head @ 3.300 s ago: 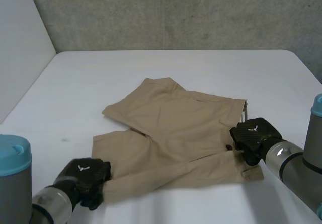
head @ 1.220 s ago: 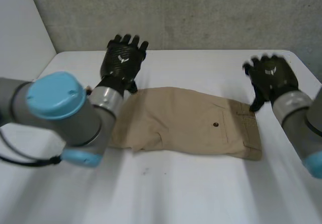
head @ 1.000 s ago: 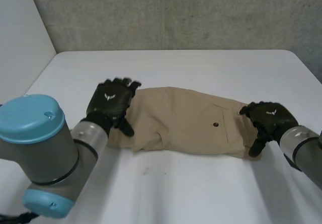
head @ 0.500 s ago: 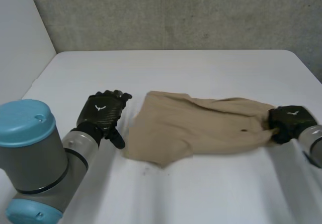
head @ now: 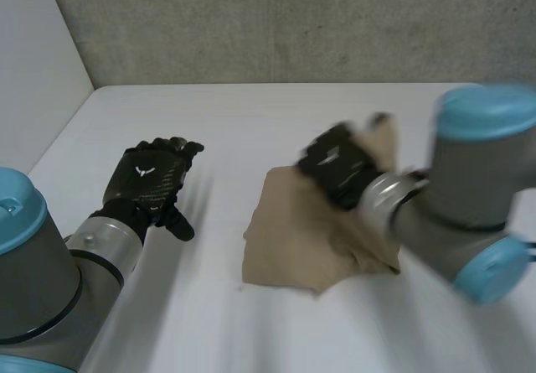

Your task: Fold the shorts.

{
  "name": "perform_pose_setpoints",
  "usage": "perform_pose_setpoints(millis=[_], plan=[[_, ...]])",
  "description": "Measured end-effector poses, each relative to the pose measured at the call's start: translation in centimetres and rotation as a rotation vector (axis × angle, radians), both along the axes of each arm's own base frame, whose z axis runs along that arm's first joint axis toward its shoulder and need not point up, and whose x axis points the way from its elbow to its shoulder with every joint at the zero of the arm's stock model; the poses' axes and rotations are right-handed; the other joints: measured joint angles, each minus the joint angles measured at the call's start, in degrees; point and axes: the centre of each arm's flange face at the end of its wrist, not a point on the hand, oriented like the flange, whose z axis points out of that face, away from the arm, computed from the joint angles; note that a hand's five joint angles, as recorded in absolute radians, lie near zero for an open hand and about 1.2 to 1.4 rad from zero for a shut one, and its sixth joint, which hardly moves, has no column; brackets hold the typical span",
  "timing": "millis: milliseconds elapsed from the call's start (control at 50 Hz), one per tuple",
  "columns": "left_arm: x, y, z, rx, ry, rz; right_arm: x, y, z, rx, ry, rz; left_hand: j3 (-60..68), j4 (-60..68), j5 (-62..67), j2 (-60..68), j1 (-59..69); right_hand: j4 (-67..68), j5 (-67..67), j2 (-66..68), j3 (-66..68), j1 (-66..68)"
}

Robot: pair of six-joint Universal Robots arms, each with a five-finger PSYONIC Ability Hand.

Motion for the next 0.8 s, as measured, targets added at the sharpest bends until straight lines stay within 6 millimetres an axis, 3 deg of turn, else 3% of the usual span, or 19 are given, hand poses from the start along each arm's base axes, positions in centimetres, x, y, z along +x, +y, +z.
perform_pose_setpoints(millis=[60,140,200,260,360,460,540,620,740,800], plan=[[0.0,-0.1,0.1,-0.003,0.002,0.000,2.1,2.5,-2.2,0.016,0.042,0.120,0.0,0.0,0.0,0.0,0.0,-19.4,-17.7,-19.6,-18.8,-16.7],[-0.1,-0.3,0.4,-0.015,0.007,0.001,3.0,4.0,-3.5,0.029,0.066,0.196,0.0,0.0,0.0,0.0,0.0,-45.7,-43.5,-44.6,-45.6,-37.8],[-0.2,-0.5,0.8,-0.028,0.014,0.001,3.1,4.2,-3.0,0.033,0.040,0.205,0.0,0.0,0.0,0.0,0.0,-48.5,-46.5,-47.9,-50.0,-39.2],[-0.5,-0.9,1.4,-0.051,0.027,-0.001,2.6,3.1,-1.4,0.055,-0.046,0.151,0.0,0.0,0.0,0.0,0.0,-48.5,-46.5,-47.9,-50.0,-39.2],[-1.4,-1.8,3.0,-0.100,0.061,-0.015,-0.4,-0.7,2.5,0.159,-0.308,-0.053,0.0,0.0,0.0,0.0,0.0,-48.5,-46.5,-47.9,-50.0,-39.2],[-4.2,-2.1,3.5,-0.112,0.102,-0.076,-4.0,-3.4,4.8,0.261,-0.517,-0.220,0.0,0.0,0.0,0.0,0.0,-48.5,-46.5,-47.9,-50.0,-39.2],[-7.7,-1.4,2.6,-0.089,0.121,-0.162,-6.2,-4.6,4.3,0.311,-0.556,-0.332,0.0,0.0,0.0,0.0,0.0,-48.5,-46.5,-47.9,-50.0,-39.2],[-11.3,-0.5,0.5,-0.041,0.109,-0.245,-7.8,-5.2,2.8,0.341,-0.528,-0.445,0.0,0.0,0.0,0.0,0.0,-48.5,-46.5,-47.9,-50.0,-39.2],[-14.5,-0.2,-2.8,0.032,0.068,-0.302,-8.6,-5.6,-0.1,0.394,-0.462,-0.531,0.0,0.0,0.0,0.0,0.1,-48.5,-46.5,-47.9,-50.0,-39.2],[-15.0,-0.5,-4.2,0.065,0.042,-0.304,-8.6,-5.6,-1.3,0.421,-0.438,-0.539,0.1,0.1,0.0,0.1,0.2,-48.5,-46.5,-47.9,-50.0,-39.2]])
